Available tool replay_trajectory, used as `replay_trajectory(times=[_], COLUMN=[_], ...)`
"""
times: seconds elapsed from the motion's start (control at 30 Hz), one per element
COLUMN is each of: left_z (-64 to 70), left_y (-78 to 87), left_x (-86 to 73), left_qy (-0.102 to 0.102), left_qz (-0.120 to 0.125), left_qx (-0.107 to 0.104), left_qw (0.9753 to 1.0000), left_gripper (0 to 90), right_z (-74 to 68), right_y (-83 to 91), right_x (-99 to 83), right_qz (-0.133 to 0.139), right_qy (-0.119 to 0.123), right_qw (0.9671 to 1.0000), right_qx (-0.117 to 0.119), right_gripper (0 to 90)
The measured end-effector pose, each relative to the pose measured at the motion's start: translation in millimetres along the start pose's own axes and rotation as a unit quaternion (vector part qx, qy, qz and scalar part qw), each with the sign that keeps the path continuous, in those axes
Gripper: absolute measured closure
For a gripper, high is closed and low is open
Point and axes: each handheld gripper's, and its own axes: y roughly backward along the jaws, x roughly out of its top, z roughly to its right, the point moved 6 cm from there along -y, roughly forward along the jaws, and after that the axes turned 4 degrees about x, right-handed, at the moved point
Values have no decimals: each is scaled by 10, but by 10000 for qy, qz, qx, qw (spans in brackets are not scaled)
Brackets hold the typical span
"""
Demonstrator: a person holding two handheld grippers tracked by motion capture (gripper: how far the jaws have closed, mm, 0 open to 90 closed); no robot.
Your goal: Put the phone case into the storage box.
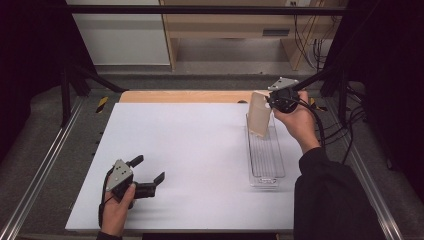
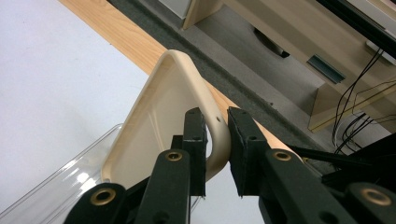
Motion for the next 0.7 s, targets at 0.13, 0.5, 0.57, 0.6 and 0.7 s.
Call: replay_trajectory(times=[0.13, 0.5, 0.57, 0.6, 0.7], left_z=[2, -14, -12, -12, -16], left_y=[-1, 0, 3, 4, 2], left_x=[0, -3, -1, 0, -2], left_qy=[1, 31, 34, 31, 34], left_qz=[-3, -1, 7, 11, 3], left_qx=[-3, 25, 29, 25, 32], left_qw=[10000, 10000, 10000, 10000, 10000], left_gripper=[25, 23, 23, 23, 23], right_z=[0, -20, -27, -27, -35], right_y=[-10, -43, -48, -53, -62], right_x=[1, 10, 19, 23, 26], right_qz=[6, 6, 16, 29, 55], right_qy=[-16, -46, -40, -42, -93], right_qw=[10000, 10000, 10000, 10000, 9999], right_qx=[-18, -52, -55, -58, -67], right_gripper=[776, 769, 769, 768, 767])
